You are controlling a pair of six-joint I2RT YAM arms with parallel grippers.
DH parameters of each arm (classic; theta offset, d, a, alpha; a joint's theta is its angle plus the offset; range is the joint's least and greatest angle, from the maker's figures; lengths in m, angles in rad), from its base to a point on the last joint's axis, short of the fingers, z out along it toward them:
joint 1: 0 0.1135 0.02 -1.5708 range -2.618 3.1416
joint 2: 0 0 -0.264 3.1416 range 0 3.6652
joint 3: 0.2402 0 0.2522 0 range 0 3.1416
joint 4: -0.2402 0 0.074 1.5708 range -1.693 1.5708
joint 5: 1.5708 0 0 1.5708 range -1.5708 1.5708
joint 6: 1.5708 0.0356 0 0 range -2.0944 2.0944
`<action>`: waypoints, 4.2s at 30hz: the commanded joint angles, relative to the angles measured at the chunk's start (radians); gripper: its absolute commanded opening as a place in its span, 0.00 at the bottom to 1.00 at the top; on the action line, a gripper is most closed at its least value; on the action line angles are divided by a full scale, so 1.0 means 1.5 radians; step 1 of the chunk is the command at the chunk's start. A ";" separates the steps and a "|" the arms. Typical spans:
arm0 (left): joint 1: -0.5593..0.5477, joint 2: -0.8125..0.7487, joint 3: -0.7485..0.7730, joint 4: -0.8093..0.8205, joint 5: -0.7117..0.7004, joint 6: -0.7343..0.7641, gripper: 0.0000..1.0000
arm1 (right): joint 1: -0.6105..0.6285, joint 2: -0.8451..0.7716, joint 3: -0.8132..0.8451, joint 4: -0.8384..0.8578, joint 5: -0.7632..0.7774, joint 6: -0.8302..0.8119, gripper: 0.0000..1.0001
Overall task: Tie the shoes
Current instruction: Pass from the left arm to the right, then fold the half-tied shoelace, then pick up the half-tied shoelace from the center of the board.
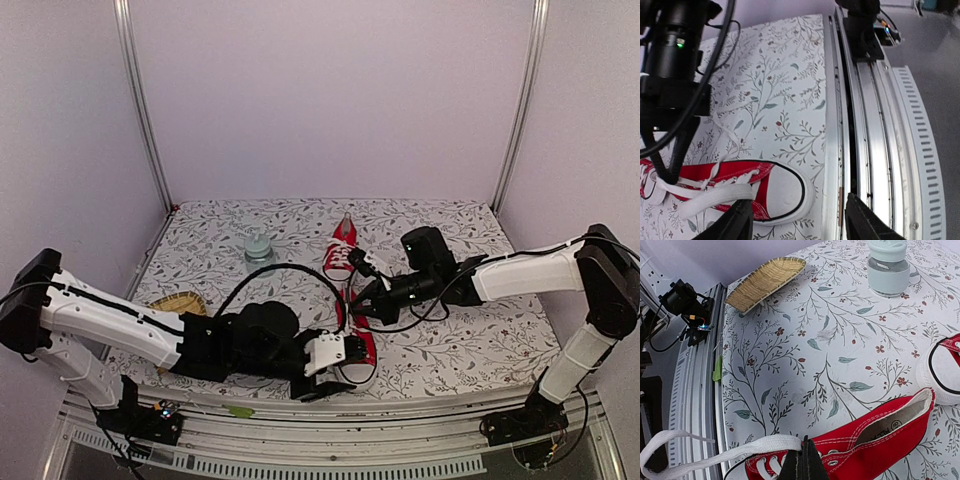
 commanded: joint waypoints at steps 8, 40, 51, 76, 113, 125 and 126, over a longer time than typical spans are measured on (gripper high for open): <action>-0.046 -0.018 0.118 -0.365 0.151 0.071 0.64 | 0.001 -0.011 -0.012 0.076 0.008 -0.084 0.01; 0.387 0.155 0.136 -0.005 0.518 0.432 0.32 | 0.003 0.010 -0.010 0.112 -0.018 -0.119 0.01; 0.387 0.188 0.138 0.021 0.507 0.450 0.32 | 0.004 0.022 0.006 0.100 -0.030 -0.128 0.01; 0.348 0.219 0.168 0.010 0.475 0.446 0.06 | 0.006 0.025 0.020 0.071 -0.043 -0.147 0.01; 0.250 0.149 0.003 0.242 0.171 0.193 0.00 | -0.097 0.126 0.161 -0.577 0.398 0.198 0.46; 0.244 0.144 -0.024 0.292 0.157 0.205 0.00 | -0.075 0.165 0.162 -0.579 0.494 0.212 0.03; 0.241 0.143 -0.028 0.296 0.153 0.204 0.00 | -0.075 0.158 0.161 -0.576 0.501 0.212 0.01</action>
